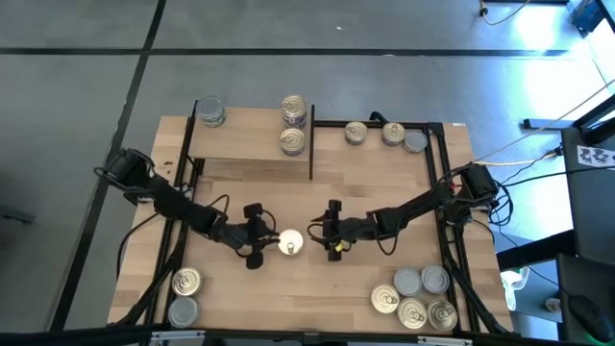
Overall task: Stack canned seafood by type on shelf
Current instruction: Stack the blue tuna can on top of the blue tuna can on the shelf
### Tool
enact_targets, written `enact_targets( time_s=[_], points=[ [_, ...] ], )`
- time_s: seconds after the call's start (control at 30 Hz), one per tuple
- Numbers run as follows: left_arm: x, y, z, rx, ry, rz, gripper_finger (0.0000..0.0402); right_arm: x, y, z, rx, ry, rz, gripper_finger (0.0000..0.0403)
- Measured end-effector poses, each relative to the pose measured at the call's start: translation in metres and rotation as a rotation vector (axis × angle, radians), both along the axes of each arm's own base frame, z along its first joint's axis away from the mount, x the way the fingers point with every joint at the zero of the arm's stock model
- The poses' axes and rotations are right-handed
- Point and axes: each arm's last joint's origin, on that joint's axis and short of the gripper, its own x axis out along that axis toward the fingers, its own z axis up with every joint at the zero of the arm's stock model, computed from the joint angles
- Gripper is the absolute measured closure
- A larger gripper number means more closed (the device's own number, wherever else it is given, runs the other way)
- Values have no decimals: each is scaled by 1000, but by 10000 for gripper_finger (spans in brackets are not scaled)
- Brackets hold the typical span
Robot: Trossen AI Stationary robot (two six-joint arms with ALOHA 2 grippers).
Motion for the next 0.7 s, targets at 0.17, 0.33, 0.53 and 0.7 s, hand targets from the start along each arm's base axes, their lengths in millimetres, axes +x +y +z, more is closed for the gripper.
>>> enact_targets(
  time_s=[0.17, 0.33, 0.53, 0.7],
  points=[
    [0, 0, 0, -9, -1, -11, 366, 0, 0, 0, 20, -1, 4, 97],
    [3, 0, 3, -26, -29, -34, 396, 1, 2, 2, 13, -22, 28, 66],
    [1, -5, 4, -32, -28, -85, 395, 1, 2, 2, -66, -9, 100, 62],
    [1, -5, 14, -60, -70, -80, 394, 2, 4, 4, -151, -6, 152, 62]
  ],
)
